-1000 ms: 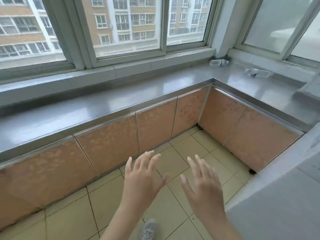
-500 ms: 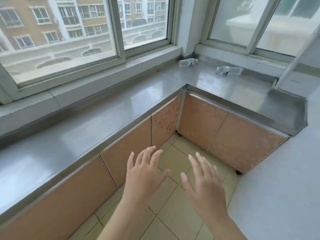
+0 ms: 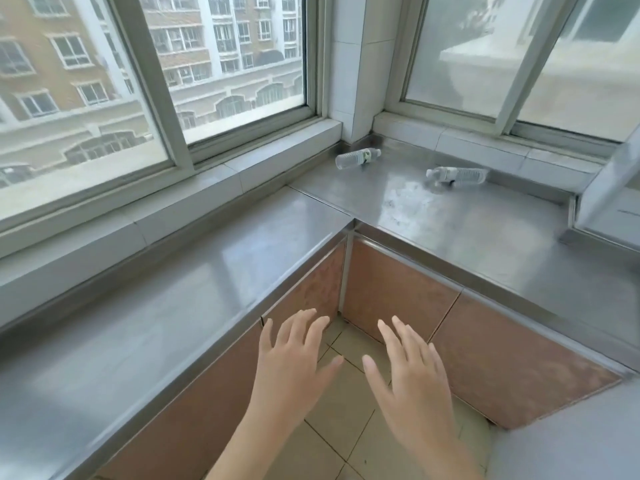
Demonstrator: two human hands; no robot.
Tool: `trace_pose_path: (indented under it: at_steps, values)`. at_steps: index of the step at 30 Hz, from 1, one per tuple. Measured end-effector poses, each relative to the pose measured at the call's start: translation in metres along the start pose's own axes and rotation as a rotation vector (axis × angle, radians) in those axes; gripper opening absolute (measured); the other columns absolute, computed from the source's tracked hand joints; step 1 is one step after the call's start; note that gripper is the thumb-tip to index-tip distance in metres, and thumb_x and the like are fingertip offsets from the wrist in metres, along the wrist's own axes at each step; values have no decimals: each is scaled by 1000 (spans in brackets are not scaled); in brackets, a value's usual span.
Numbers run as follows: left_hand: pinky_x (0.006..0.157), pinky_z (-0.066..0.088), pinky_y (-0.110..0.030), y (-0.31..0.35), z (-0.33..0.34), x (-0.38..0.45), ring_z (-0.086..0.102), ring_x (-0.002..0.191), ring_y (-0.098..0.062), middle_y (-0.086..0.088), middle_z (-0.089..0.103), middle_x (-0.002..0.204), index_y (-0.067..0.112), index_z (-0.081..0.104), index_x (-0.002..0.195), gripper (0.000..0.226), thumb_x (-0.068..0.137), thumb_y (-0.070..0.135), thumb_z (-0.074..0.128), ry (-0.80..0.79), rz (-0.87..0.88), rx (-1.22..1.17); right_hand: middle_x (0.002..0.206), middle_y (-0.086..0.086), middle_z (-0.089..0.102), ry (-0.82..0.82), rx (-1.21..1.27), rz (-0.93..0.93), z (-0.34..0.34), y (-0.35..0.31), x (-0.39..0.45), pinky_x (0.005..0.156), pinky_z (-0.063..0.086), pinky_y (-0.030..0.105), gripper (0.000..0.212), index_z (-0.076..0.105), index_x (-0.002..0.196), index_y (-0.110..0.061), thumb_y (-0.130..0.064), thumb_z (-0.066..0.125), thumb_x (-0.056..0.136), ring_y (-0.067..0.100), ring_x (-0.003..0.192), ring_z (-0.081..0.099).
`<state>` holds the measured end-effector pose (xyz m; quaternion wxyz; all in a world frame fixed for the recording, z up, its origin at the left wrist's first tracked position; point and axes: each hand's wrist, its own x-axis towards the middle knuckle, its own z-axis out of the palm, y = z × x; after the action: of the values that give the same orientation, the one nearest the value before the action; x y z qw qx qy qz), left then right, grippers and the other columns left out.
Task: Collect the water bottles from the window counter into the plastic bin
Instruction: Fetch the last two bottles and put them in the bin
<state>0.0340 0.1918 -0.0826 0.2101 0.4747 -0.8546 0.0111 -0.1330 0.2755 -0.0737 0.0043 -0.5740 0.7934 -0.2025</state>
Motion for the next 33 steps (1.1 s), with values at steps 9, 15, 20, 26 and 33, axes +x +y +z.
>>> trace_pose_path:
  at_steps: [9, 15, 20, 26, 33]
  values:
    - [104, 44, -50, 5, 62, 159, 63, 118, -16, 7, 63, 130, 28, 62, 125, 57, 84, 63, 41, -68, -26, -14, 149, 0, 43, -27, -20, -14, 10, 53, 172, 114, 26, 43, 60, 44, 142, -25, -56, 30, 92, 19, 138, 39]
    - [100, 47, -51, -10, 118, 273, 66, 112, -18, 6, 66, 124, 27, 64, 120, 56, 82, 62, 43, -65, -18, -25, 146, 1, 47, -29, -49, 21, 36, 82, 283, 111, 29, 40, 60, 46, 140, -25, -57, 30, 92, 21, 133, 44]
    - [101, 47, -53, -21, 165, 380, 66, 113, -21, 4, 66, 125, 26, 63, 121, 54, 81, 60, 50, -84, 18, -69, 144, 3, 49, -31, -72, 72, 54, 104, 380, 110, 30, 40, 60, 50, 137, -22, -56, 29, 91, 23, 131, 45]
    - [103, 44, -53, -26, 212, 499, 65, 116, -24, 1, 66, 128, 24, 64, 123, 54, 83, 59, 53, -111, 97, -54, 142, 6, 51, -46, -99, 123, 67, 132, 476, 107, 37, 46, 58, 50, 137, -21, -53, 32, 91, 26, 129, 49]
    - [105, 42, -53, -33, 273, 613, 62, 118, -27, -2, 63, 131, 19, 61, 126, 54, 85, 55, 58, -144, 69, -66, 144, 7, 49, -95, -70, 92, 98, 170, 583, 107, 37, 48, 59, 49, 137, -18, -52, 34, 91, 26, 130, 47]
